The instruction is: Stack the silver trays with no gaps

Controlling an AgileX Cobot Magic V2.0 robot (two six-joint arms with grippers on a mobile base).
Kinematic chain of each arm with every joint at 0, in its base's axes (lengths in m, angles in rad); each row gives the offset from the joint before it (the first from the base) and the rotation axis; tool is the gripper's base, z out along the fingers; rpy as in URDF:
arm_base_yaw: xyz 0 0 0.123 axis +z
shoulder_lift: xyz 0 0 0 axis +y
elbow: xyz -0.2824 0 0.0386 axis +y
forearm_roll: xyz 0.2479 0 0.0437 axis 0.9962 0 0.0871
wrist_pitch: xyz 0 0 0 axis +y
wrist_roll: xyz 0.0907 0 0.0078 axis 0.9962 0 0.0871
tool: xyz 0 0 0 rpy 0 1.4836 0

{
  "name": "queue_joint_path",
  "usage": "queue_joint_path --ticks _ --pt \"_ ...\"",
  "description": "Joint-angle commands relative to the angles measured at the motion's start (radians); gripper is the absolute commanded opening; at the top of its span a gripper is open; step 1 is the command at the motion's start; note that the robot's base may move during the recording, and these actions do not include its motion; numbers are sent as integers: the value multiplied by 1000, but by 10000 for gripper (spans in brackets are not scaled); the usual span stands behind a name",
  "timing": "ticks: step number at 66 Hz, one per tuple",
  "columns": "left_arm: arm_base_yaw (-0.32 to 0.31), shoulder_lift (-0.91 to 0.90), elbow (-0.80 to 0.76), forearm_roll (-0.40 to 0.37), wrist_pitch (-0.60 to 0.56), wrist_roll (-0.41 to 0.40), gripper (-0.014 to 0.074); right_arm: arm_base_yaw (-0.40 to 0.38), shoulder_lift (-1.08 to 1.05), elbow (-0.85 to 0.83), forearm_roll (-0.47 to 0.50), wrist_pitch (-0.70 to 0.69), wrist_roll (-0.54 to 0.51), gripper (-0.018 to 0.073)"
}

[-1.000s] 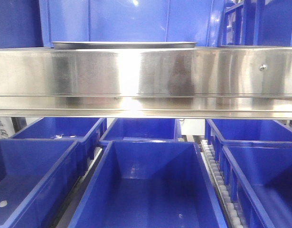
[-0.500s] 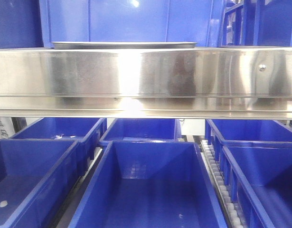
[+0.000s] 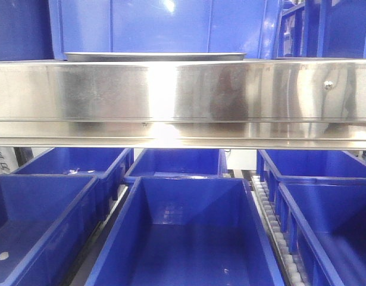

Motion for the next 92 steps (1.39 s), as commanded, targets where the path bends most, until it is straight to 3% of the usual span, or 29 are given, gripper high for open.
queue_joint_path --ticks 1,12,22,28,37,43,47,54,65,92 --pt "-6 -6 0 5 -15 3 3 0 -6 1 -12 -17 -10 -21" --pt "-6 -6 0 5 -15 3 3 0 -6 1 -7 -15 -10 -21" --pt "-6 -6 0 5 -15 3 3 -31 -6 70 265 82 -28 -21" --pt "-6 -6 0 5 -15 3 3 -87 -24 145 352 126 -230 -21" --pt "-6 -6 0 5 -15 3 3 -230 -125 271 605 113 -574 -21" --pt "-6 -6 0 5 -15 3 3 -341 -200 341 675 79 -774 -21" --pt "-6 -6 0 5 -15 3 3 -411 -251 384 724 76 -851 -21" --pt "-6 -6 0 5 -15 3 3 -530 -337 455 752 74 -860 -21" --pt "-6 -6 0 5 -15 3 3 -642 -441 517 752 63 -862 -21" --pt "-6 -6 0 5 -15 3 3 -662 -460 517 752 79 -862 -21"
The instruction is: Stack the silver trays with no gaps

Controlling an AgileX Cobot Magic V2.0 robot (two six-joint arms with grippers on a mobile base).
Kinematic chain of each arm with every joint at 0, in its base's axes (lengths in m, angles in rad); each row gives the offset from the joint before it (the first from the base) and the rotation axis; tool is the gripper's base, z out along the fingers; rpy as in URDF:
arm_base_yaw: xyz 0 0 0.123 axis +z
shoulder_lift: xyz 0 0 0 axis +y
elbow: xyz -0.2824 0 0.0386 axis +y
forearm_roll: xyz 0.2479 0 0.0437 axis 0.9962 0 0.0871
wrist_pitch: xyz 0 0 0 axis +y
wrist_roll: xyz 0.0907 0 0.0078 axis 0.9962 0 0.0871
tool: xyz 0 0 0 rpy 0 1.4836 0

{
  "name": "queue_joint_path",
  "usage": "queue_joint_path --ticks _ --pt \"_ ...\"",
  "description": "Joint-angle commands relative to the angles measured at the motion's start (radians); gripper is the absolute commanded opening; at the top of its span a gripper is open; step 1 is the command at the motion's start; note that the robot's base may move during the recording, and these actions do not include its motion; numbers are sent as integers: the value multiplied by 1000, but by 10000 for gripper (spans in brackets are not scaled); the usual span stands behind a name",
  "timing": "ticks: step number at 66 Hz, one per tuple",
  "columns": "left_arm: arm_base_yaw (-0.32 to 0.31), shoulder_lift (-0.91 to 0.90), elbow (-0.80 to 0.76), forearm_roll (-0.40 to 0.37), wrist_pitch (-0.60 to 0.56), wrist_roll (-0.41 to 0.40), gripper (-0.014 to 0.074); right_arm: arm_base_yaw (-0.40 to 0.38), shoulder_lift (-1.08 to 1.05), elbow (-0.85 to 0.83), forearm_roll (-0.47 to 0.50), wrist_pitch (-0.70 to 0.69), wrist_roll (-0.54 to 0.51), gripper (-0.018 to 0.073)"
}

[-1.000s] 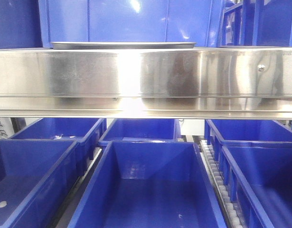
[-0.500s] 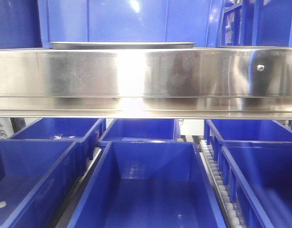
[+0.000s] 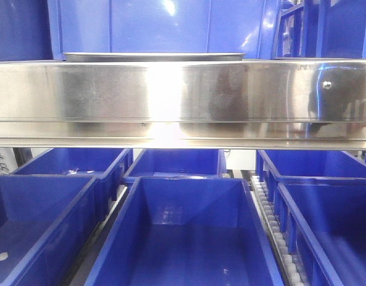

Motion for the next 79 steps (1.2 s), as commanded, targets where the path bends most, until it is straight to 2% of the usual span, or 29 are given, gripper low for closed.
queue_joint_path --ticks 1,43,49,52,54,56,58,61,64,73,79 --pt "-6 -6 0 5 -15 3 3 -3 -7 0 3 -24 -9 -21" --pt "-4 -5 0 5 -5 3 3 -3 -7 0 3 -24 -9 -21" --pt "8 -21 0 15 49 44 3 -3 -7 0 3 -24 -9 -21" --pt "25 -37 0 -56 94 127 3 -3 -7 0 3 -24 -9 -21" --pt "47 -54 3 -151 137 231 3 -3 -7 0 3 -24 -9 -21" --pt "83 -75 11 -246 181 374 3 -3 -7 0 3 -24 -9 -21" --pt "111 -90 23 -317 196 454 3 -3 -7 0 3 -24 -9 -21" --pt "164 -117 53 -382 196 544 3 -3 -7 0 3 -24 -9 -21" --pt "215 -145 90 -417 183 575 3 -3 -7 0 3 -24 -9 -21" --pt "325 -217 190 -446 112 575 3 -3 -7 0 3 -24 -9 -21" --pt "395 -272 253 -483 110 575 3 -3 -7 0 3 -24 -9 -21"
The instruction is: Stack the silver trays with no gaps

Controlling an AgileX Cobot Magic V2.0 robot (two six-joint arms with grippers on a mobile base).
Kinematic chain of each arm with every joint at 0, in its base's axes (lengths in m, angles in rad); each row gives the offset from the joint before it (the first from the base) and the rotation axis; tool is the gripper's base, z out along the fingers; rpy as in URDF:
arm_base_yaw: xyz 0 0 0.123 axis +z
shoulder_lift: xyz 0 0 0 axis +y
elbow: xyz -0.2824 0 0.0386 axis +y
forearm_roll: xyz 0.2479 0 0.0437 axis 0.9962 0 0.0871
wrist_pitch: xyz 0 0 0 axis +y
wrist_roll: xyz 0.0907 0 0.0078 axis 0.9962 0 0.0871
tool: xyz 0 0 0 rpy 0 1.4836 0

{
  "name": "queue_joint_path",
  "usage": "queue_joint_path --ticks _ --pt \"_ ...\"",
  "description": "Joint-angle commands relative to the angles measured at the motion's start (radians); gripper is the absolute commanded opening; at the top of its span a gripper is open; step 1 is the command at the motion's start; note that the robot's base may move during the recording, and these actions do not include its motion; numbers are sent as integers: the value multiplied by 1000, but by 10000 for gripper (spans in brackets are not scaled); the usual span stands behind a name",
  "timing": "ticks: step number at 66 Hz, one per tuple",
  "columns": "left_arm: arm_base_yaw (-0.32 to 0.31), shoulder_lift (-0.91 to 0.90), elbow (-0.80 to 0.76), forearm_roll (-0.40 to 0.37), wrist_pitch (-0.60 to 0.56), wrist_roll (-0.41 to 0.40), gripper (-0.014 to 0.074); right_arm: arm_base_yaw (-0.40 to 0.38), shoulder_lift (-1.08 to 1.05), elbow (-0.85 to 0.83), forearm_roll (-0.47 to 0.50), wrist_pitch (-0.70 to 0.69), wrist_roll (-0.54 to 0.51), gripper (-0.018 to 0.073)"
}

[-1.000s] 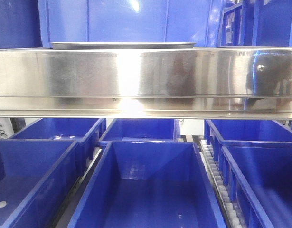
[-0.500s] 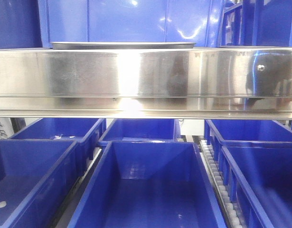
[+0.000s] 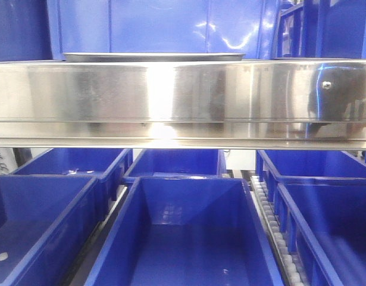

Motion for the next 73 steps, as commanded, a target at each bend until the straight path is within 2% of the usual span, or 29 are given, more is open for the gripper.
queue_joint_path --ticks 1,9,18,22,34,44,73 --pt "59 -50 49 -42 -35 11 3 -3 -7 0 1 -24 -9 -21" --pt "117 -113 108 -43 -37 11 3 -3 -7 0 1 -24 -9 -21" --pt "141 -119 139 -43 -48 11 3 -3 -7 0 1 -24 -9 -21" --pt "140 -119 139 -26 -80 11 3 -3 -7 0 1 -24 -9 -21" --pt "138 -119 139 -6 -63 13 3 -3 -7 0 1 -24 -9 -21" --pt "138 -119 139 -39 -96 118 2 -3 -7 0 1 -24 -9 -21" --pt "138 -119 139 -41 -104 118 2 -3 -7 0 1 -24 -9 -21"
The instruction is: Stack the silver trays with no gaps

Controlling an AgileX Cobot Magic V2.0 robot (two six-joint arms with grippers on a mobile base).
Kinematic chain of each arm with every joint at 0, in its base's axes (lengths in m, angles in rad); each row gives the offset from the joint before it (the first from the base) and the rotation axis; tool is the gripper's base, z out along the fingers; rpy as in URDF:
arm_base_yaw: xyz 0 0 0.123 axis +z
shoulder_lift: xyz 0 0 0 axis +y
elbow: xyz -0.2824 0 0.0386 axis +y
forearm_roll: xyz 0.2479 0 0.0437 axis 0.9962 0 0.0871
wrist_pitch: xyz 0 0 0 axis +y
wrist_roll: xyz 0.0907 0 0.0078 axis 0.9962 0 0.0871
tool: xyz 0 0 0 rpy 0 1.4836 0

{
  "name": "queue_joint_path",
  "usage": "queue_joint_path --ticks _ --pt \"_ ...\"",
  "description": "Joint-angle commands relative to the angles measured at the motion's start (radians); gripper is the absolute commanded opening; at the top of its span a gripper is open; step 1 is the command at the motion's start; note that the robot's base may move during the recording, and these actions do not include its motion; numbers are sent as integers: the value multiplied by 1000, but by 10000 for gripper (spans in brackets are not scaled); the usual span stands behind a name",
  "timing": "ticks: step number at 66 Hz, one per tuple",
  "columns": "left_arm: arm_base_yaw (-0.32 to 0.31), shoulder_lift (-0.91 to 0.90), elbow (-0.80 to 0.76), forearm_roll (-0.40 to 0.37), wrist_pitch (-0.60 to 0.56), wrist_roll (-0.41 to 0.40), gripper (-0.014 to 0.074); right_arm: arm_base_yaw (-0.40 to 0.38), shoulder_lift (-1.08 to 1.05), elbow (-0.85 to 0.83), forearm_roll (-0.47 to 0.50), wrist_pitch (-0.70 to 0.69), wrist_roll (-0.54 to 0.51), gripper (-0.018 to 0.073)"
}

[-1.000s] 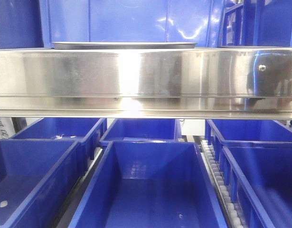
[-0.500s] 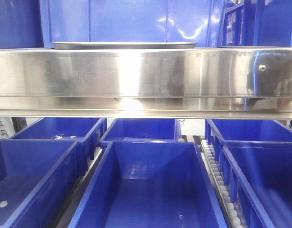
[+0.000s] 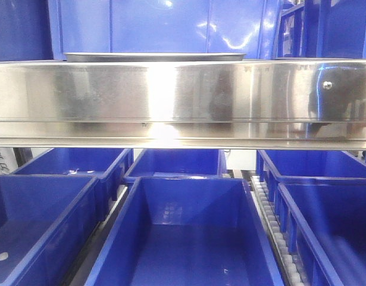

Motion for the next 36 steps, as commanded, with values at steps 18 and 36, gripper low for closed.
queue_joint_path --ticks 18,36 --pt "3 -5 -1 -5 -19 2 2 -3 -7 0 1 -24 -7 -21" --pt "3 -5 -1 -5 -19 2 2 -3 -7 0 1 -24 -7 -21"
